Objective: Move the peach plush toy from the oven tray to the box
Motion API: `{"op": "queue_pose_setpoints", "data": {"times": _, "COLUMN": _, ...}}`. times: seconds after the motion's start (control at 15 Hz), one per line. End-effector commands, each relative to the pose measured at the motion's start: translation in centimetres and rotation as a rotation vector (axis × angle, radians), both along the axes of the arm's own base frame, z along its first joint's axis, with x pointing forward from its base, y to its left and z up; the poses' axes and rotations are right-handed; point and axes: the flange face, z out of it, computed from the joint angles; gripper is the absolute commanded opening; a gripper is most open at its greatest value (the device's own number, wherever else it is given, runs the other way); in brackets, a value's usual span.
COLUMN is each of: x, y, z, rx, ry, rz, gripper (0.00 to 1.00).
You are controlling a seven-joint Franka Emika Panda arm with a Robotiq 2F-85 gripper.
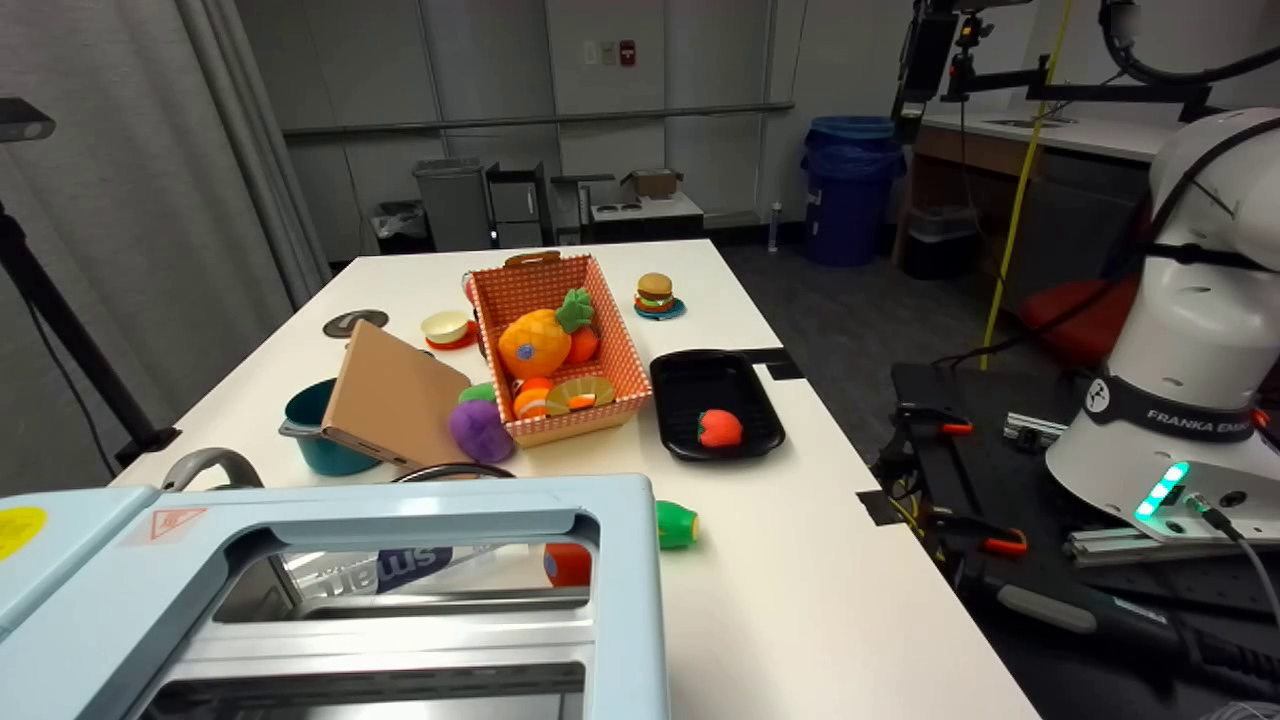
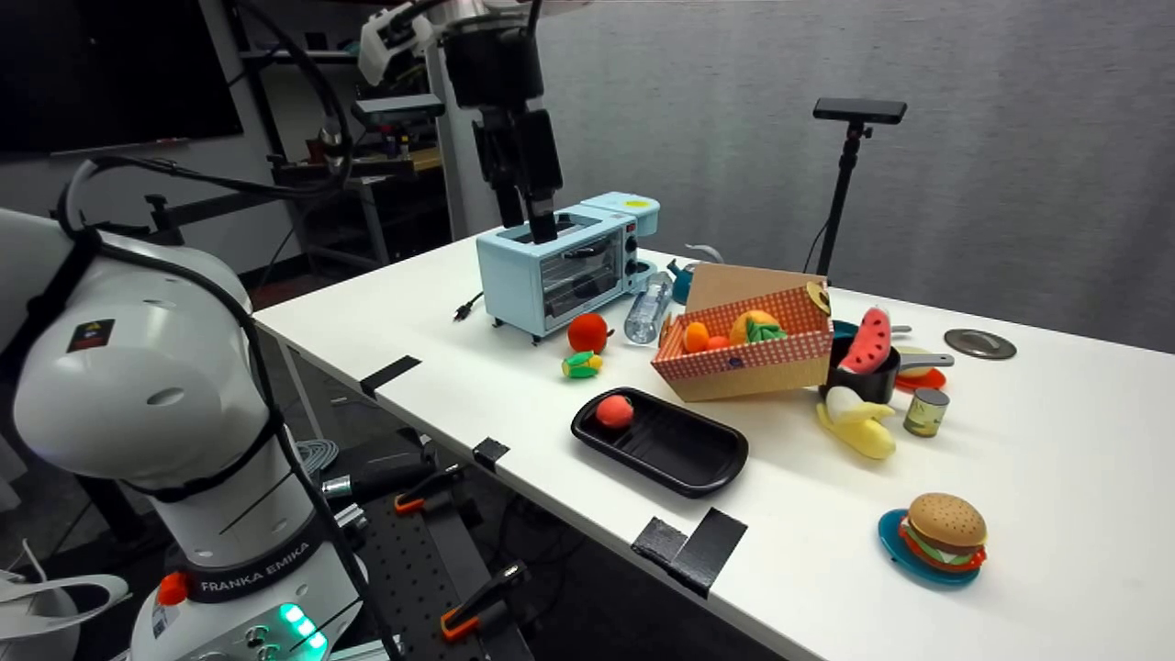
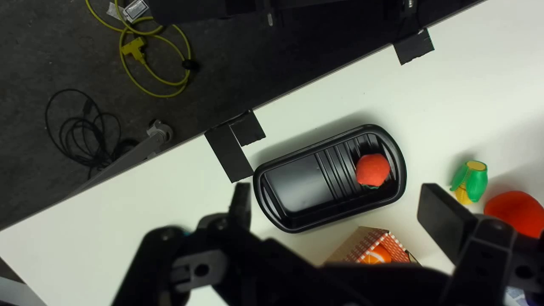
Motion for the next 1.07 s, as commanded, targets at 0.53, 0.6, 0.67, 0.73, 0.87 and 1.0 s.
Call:
{"op": "queue_pose_setpoints", "data": {"times": 0.53, "x": 0.02, "y": -0.05, "z": -0.05, "rx": -0.007, "ry": 0.024, "rz": 0.005, "gripper": 1.0}}
{"op": "queue_pose_setpoints", "data": {"times": 0.6, "x": 0.03, "y": -0.09, "z": -0.08, "rx": -0.012, "ry": 0.029, "rz": 0.014, "gripper": 1.0}}
{"op": "queue_pose_setpoints", "data": {"times": 0.67, "x": 0.03, "y": -0.12, "z": -0.11, "rx": -0.013, "ry": 0.037, "rz": 0.02, "gripper": 1.0}}
{"op": "queue_pose_setpoints", "data": {"times": 0.73, "x": 0.05, "y": -0.13, "z": -0.15, "rx": -0.016, "ry": 0.043, "rz": 0.024, "gripper": 1.0}}
{"op": "queue_pose_setpoints", "data": {"times": 0.87, "x": -0.02, "y": -0.18, "z": -0.23, "rx": -0.02, "ry": 0.064, "rz": 0.032, "gripper": 1.0}}
{"op": "queue_pose_setpoints", "data": {"times": 1.0, "x": -0.25, "y": -0.22, "z": -0.33, "rx": -0.02, "ry": 0.093, "rz": 0.035, "gripper": 1.0}}
